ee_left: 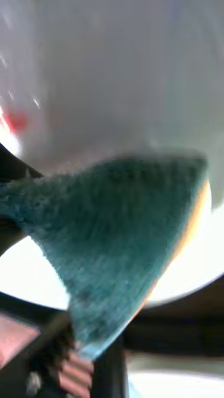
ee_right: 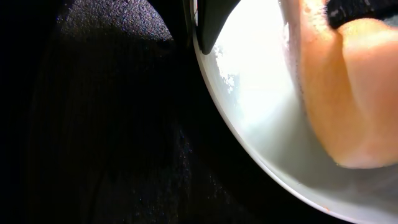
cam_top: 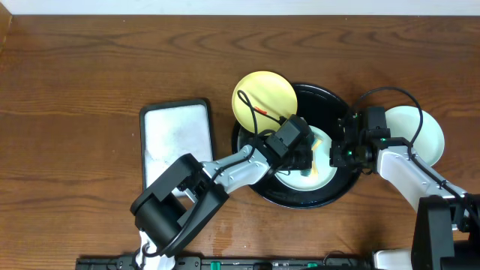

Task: Clean dirty plates on tray and stack at the side
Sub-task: 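Scrub the held pale green plate with the sponge in the left gripper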

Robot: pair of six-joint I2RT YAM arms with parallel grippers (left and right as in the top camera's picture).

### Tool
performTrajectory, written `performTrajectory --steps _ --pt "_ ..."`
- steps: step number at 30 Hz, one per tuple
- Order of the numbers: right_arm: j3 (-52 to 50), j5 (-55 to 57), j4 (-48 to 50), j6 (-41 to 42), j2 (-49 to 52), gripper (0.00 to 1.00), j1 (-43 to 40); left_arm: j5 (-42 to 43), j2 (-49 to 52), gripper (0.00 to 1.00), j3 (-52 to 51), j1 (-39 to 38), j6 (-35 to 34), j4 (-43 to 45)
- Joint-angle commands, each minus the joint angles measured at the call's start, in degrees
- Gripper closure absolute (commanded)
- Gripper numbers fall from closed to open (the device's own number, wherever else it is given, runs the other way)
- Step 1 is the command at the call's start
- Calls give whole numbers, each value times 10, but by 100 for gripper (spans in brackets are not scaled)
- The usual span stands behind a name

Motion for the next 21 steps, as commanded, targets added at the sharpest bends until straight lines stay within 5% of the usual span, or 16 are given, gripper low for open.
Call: performTrajectory --steps 1,5,10,21 --pt "-2 14 -4 5 9 99 0 -94 11 92 -3 21 65 -78" --pt "-2 14 -4 5 9 99 0 -202 6 92 1 52 138 -117" --pt "-2 14 -4 3 9 99 0 -211 6 92 2 69 143 -97" --pt "-2 14 -4 3 9 99 0 -107 7 92 2 1 0 6"
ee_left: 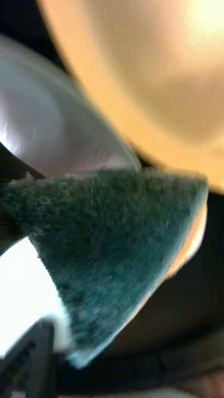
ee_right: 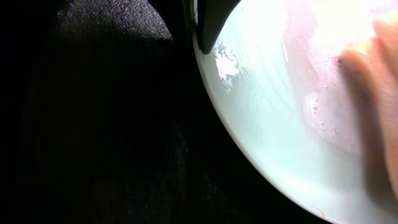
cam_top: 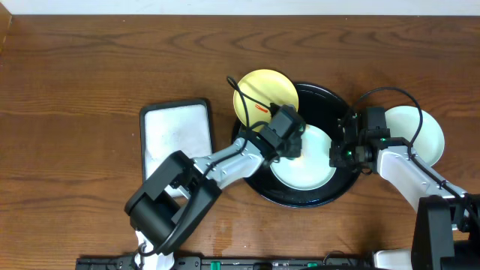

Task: Clean dirty plates on tray and stack at the side
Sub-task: 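Scrub the held pale green plate with the sponge in the left gripper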

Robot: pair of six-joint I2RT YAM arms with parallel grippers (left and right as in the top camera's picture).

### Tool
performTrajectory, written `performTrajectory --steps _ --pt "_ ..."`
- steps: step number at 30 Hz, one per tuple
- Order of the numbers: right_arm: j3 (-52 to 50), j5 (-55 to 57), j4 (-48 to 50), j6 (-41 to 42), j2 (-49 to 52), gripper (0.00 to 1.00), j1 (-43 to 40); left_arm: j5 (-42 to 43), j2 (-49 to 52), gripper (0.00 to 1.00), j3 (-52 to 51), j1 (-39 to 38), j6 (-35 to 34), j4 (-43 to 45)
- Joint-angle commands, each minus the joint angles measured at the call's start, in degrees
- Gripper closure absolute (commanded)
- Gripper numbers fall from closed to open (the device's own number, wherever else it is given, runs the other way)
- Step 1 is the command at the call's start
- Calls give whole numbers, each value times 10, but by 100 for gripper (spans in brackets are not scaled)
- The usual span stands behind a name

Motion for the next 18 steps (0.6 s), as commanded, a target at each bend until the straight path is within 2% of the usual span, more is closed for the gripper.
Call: performTrajectory --steps 1,5,10,18 --pt "-2 17 -3 3 9 99 0 6 17 92 -7 -31 -78 5" --pt "-2 17 -3 3 9 99 0 7 19 92 -7 -59 -87 -2" --pt "-2 17 -3 3 9 99 0 6 19 92 -7 -59 -82 -5" --pt "-2 17 -4 3 9 99 0 -119 19 92 -7 -5 37 -57"
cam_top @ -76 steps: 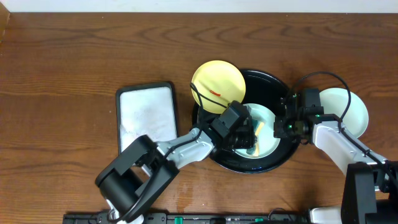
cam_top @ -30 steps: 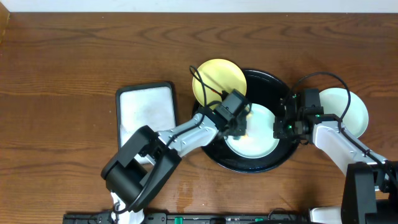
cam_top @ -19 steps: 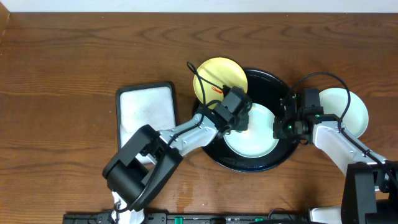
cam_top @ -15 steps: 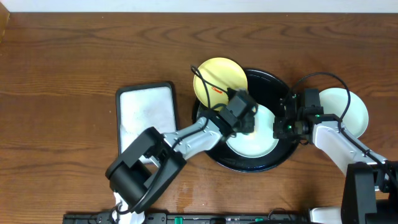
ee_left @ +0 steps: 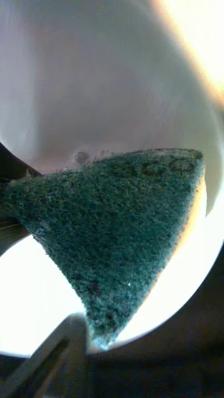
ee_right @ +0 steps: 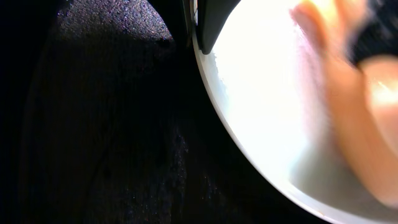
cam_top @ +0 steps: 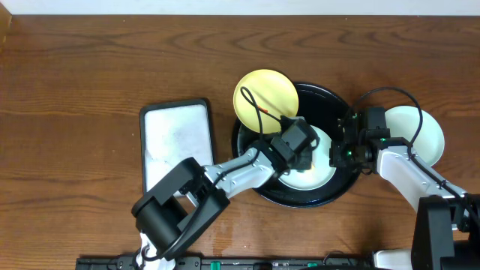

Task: Clean dirty plates on tray and stack at the side
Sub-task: 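Scrub the held pale green plate with the sponge in the left gripper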

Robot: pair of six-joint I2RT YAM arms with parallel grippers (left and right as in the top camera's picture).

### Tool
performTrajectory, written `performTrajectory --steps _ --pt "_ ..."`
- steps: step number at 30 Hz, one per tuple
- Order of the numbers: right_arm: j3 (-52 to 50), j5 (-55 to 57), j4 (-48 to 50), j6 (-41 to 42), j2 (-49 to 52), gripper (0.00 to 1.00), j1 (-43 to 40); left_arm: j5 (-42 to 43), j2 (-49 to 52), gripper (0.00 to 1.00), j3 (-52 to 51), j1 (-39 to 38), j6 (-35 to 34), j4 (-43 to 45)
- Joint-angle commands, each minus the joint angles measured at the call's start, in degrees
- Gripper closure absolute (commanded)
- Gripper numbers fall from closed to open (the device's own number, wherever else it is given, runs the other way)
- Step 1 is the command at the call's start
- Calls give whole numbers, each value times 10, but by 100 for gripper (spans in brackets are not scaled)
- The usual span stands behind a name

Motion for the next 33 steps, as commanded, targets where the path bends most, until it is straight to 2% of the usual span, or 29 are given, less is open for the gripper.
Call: performTrajectory --steps 1,5,11,19,26,33 --pt "-2 17 -5 3 9 99 0 -108 14 92 -7 43 88 -38" --pt "-2 17 -5 0 9 99 0 -148 13 92 -2 64 129 -82" --pt "-2 17 -5 -1 9 99 0 -145 10 92 20 48 137 -132" --pt "-2 17 -4 -1 9 99 0 50 16 92 21 -2 52 -99" --pt "-2 17 -5 -1 9 99 0 179 49 92 21 -16 0 -84" --pt "-2 17 -5 -1 9 99 0 224 49 92 21 -5 7 -90"
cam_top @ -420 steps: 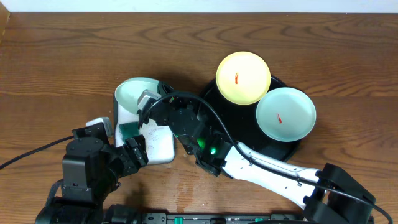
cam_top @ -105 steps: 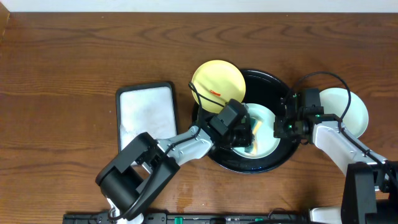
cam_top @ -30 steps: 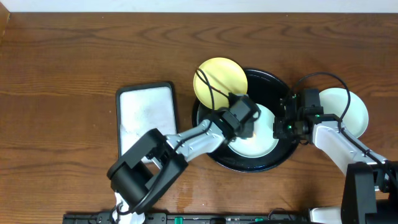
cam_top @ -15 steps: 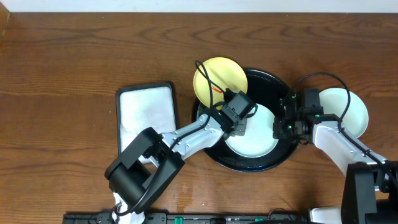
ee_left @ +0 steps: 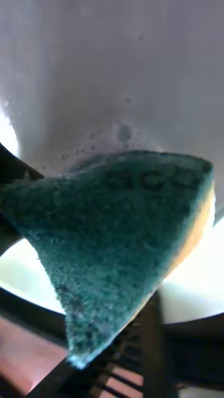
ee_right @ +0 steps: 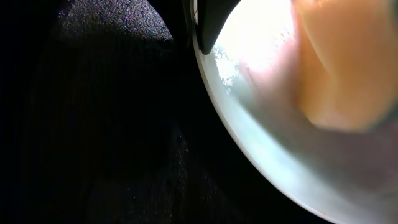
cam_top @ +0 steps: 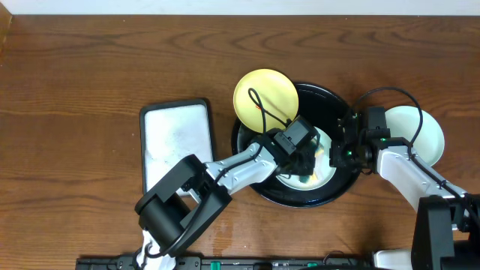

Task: Clean dirty plates on tray and stack at the side
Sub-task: 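Scrub the held pale green plate with the sponge in the left gripper, then return the sponge to the foam tray with the left gripper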

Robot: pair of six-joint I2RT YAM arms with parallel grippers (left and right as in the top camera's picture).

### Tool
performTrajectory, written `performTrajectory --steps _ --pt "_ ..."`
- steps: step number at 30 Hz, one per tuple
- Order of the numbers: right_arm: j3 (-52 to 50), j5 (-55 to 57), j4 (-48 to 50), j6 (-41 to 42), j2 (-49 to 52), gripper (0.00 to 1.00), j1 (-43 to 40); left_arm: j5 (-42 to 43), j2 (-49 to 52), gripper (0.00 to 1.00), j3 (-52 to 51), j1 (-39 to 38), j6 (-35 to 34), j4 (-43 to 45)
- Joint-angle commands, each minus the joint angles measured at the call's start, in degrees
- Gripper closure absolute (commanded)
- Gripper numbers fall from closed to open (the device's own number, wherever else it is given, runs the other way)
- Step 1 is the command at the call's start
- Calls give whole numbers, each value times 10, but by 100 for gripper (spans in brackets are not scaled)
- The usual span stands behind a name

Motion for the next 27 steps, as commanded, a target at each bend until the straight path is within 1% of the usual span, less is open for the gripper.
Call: performTrajectory --steps 1,2,4,7,10,12,15,18,19,21,23,27 --pt "-2 19 -4 0 9 99 0 74 34 92 -12 5 2 -25" --pt "-2 19 -4 0 9 99 0 63 34 92 -12 15 9 -32" --pt "-2 19 -4 -1 9 99 0 11 33 92 -9 39 20 -64" --pt "-2 19 -4 0 9 99 0 -66 32 92 3 85 43 -134" --pt "-2 19 -4 0 9 99 0 -90 32 92 19 119 44 -177" --pt "-2 19 -3 0 9 99 0 -91 31 92 35 133 49 -195" --pt "-2 19 -4 -1 9 99 0 -80 25 93 59 134 56 -217" --pt "-2 19 -4 -1 9 99 0 -26 9 92 75 127 72 -221" --pt "-2 19 -3 -1 9 99 0 9 -11 93 76 126 72 -224" --pt "-2 19 -2 -1 9 99 0 33 -38 92 76 126 72 -235" --pt "0 19 -3 -4 5 99 0 37 -71 92 76 127 73 -256" --pt "0 19 -3 -9 -22 99 0 21 -155 92 76 129 106 -309"
